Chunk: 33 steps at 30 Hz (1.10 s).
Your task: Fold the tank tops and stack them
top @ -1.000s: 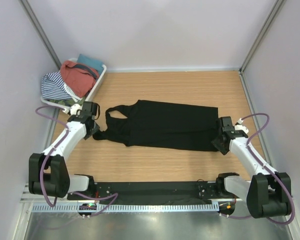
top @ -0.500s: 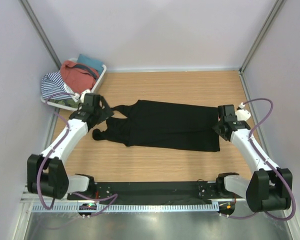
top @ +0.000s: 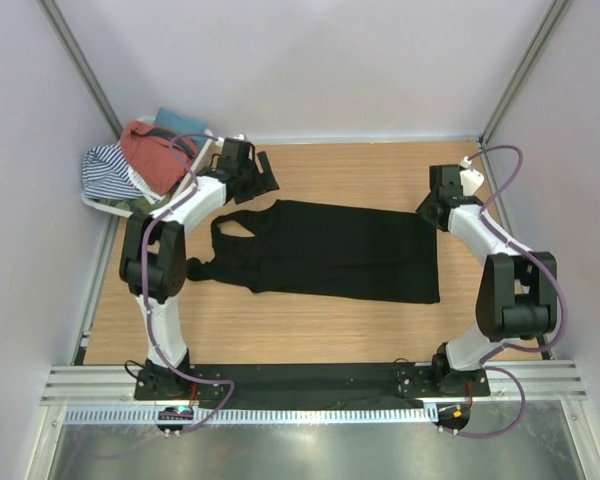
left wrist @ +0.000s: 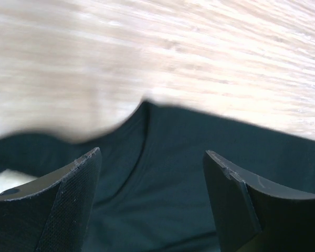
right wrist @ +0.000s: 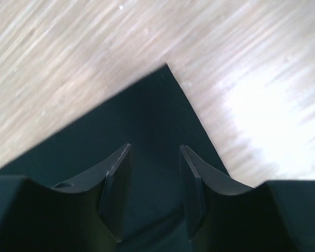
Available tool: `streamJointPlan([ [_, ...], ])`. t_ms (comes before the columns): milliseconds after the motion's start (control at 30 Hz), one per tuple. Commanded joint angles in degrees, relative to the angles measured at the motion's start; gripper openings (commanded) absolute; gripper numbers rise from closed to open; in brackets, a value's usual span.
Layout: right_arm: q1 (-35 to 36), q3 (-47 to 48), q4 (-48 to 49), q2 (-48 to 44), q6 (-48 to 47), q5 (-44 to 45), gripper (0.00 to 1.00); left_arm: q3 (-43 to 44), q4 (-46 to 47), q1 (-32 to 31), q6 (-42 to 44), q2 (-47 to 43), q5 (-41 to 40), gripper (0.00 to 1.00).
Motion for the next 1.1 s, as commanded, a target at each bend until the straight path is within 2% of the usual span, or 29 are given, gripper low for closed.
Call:
streamJointPlan([
  [0,-1.73,5.96,3.57,3.13,-1.93,-1.99,0.47,7.41,-0.39,0.27,1.64,4.8,4.98,0.79],
  [133,-4.54,9.66,3.31,9.45,-2.37,-4.99,0.47,12.08,-2.42,0.18,1.99,11.39,6.47,0.75],
  [267,-5.25,11.77,2.96,13.15,-3.07,-5.0,0.43,14.8,-2.94,0.09,1.9,14.38,7.0,0.7],
  [567,-5.95,12.3,3.92,16.85,-2.72,-5.7,0.4,20.78,-5.23,-0.52,1.9,20.28,9.64,0.59],
  [833,-6.22,12.74,3.22,18.34,-3.16,-3.42,0.38,24.56,-8.21,-1.84,2.52,24.32,7.8,0.54],
  [933,-6.3,13.71,3.05,19.31,-3.42,-2.8,0.38,25.09,-8.31,-2.28,2.52,25.2,7.71,0.4],
  [967,-6.48,14.14,2.87,20.18,-3.77,-2.8,0.38,25.18,-8.22,-2.28,2.43,25.38,7.62,0.27],
  [1000,-6.48,15.11,2.35,20.71,-3.95,-2.71,0.38,25.18,-8.13,-2.37,2.43,25.47,7.62,0.2],
  [1033,-6.48,15.46,2.17,21.24,-4.04,-2.54,0.38,25.27,-8.3,-2.37,2.52,25.47,7.19,0.06],
  [1067,-6.48,15.82,2.16,22.11,-4.04,-2.45,0.38,25.18,-8.31,-2.28,2.61,25.12,6.75,0.02],
])
